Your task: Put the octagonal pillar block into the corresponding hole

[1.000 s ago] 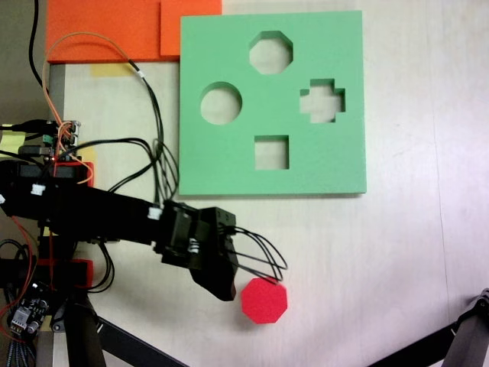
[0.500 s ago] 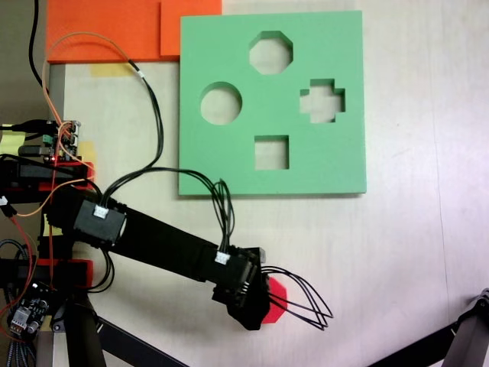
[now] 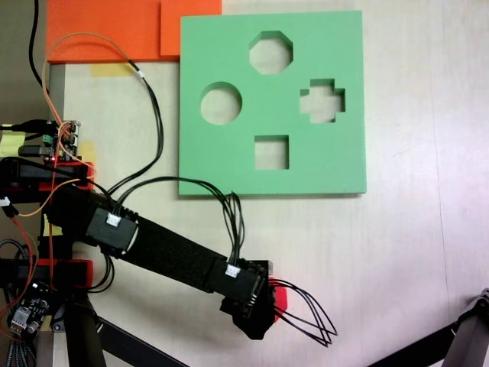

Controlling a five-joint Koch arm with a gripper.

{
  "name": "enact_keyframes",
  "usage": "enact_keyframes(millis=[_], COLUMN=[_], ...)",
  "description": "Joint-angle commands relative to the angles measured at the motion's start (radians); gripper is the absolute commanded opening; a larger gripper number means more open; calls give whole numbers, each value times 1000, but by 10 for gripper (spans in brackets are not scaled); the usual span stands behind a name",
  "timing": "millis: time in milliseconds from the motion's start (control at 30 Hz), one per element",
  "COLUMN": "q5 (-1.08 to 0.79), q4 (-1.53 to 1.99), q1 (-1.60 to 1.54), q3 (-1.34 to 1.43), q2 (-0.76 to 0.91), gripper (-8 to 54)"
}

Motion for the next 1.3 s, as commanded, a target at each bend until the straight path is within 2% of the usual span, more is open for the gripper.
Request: enact_keyframes(millis=[0,367,400,433,467,500,867,1067,1267], q5=[25,43,43,44,44,44,40,38,44], q4=[-29,-41,-44,-44,-44,-44,-35,78,163], q1=[15,2,-9,-18,-26,-29,-9,-6,-64], q3=[-44,-48,-48,-48,-46,-46,12,11,11], q2=[11,-55,-60,-60,-61,-67,-78,-46,156], gripper=[521,519,508,459,359,317,312,262,167])
